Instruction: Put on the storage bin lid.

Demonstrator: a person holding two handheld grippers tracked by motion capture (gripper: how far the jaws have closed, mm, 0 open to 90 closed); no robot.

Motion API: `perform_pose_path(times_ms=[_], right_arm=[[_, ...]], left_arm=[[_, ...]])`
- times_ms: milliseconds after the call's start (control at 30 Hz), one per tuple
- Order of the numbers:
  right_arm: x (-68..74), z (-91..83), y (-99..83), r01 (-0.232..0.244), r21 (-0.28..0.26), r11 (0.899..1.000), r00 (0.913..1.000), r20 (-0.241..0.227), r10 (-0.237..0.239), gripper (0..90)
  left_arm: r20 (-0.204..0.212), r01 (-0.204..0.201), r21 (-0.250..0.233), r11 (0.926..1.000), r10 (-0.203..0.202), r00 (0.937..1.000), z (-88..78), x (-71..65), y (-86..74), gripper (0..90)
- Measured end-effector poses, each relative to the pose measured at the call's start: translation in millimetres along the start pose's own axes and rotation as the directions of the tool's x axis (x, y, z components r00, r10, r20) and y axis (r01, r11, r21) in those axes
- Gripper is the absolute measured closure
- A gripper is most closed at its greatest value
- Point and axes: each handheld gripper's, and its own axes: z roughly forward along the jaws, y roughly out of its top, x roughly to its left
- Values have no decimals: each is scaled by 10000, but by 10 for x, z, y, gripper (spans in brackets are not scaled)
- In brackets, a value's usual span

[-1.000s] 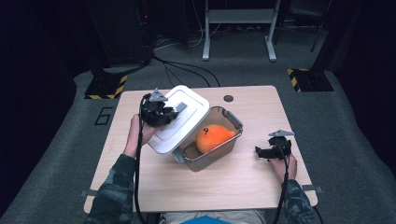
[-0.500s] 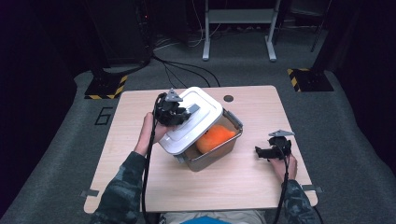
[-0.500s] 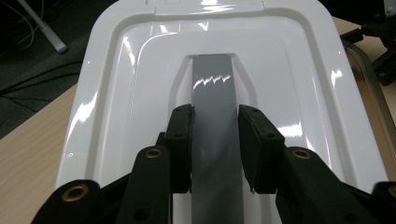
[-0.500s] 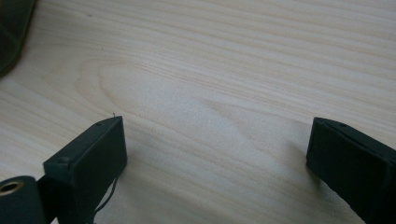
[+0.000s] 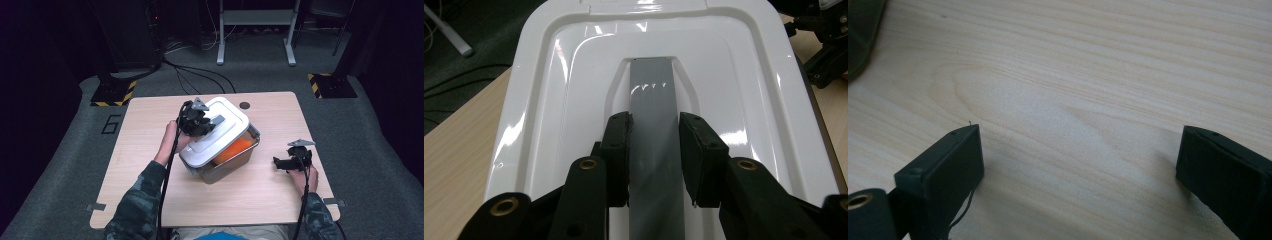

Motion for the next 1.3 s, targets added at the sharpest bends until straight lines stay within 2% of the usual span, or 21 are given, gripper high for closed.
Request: perform_pose_path(times_ms=[200, 567, 1300], right_arm=[[0, 0, 0, -2, 2, 10000, 10000, -2, 2, 41], [0, 0, 0, -4, -1, 10000, 10000, 5, 4, 43], [-1, -1, 0, 1, -2, 10000, 10000, 13, -1, 46]], left_arm=[[252, -189, 190, 9996, 184, 9995, 112, -62, 20, 663], [718, -237, 531, 9983, 198, 9972, 323, -180, -7, 663], [872, -328, 595, 9977, 276, 9958, 398, -267, -49, 663]])
